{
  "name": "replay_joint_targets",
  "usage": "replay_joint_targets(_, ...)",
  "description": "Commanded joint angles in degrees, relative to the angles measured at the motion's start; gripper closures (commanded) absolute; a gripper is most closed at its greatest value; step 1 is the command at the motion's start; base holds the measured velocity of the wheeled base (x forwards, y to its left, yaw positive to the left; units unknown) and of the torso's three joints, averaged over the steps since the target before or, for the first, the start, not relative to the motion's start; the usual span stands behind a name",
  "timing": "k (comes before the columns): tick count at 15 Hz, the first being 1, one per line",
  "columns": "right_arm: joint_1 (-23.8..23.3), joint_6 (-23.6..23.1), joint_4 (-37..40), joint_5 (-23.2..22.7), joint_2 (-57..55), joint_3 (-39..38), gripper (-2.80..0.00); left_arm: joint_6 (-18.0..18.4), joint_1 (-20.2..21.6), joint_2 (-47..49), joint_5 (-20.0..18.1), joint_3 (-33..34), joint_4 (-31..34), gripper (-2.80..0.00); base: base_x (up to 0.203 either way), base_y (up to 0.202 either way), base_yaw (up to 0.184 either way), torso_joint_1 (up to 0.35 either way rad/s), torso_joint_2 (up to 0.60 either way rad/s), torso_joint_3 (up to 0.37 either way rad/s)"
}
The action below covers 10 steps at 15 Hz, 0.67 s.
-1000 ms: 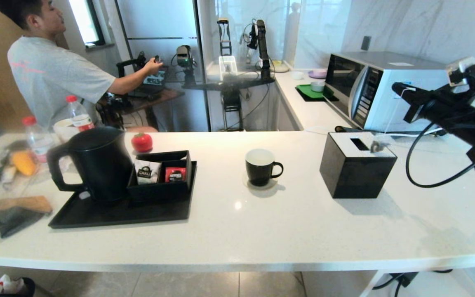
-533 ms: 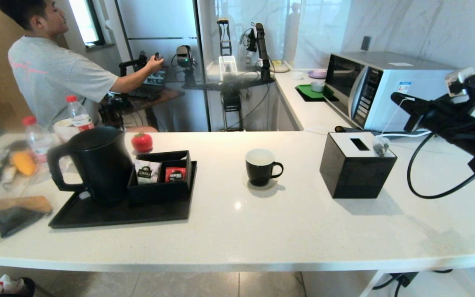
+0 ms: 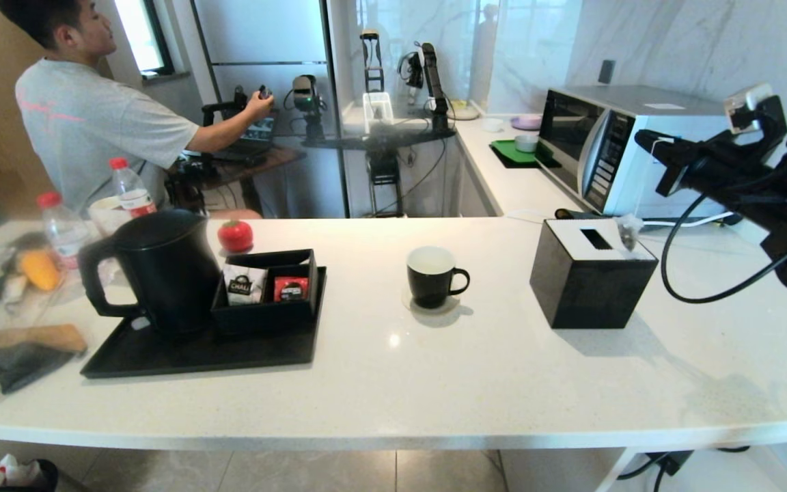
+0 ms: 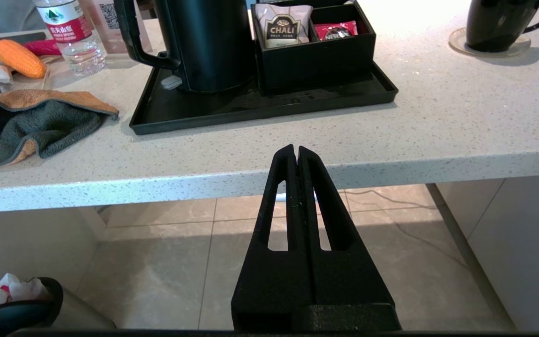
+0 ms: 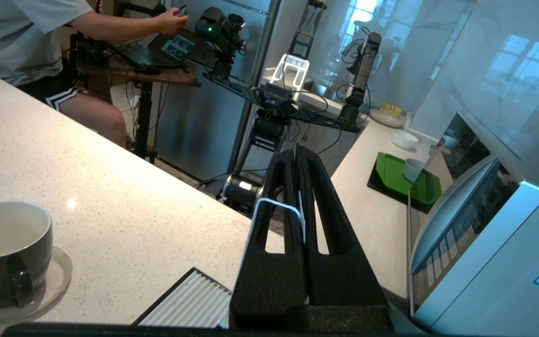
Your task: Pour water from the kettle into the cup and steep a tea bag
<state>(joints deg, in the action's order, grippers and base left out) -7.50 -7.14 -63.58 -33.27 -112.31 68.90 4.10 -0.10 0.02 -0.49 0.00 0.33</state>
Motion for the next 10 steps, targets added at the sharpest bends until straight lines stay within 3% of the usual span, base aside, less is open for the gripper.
replay_joint_targets(1,0.6,-0.1,0.0,-0.2,-1.6,2.0,0.0,0.0,0.0,0.0,0.0,0.0,0.0,0.0,0.0,0.0,0.0,0.0,0.0,0.0)
replay_joint_targets(10,2.0,-0.5,0.0,0.0,-3.8,1.5,0.0,0.0,0.0,0.0,0.0,0.0,0.0,0.0,0.0,0.0,0.0,0.0,0.0,0.0)
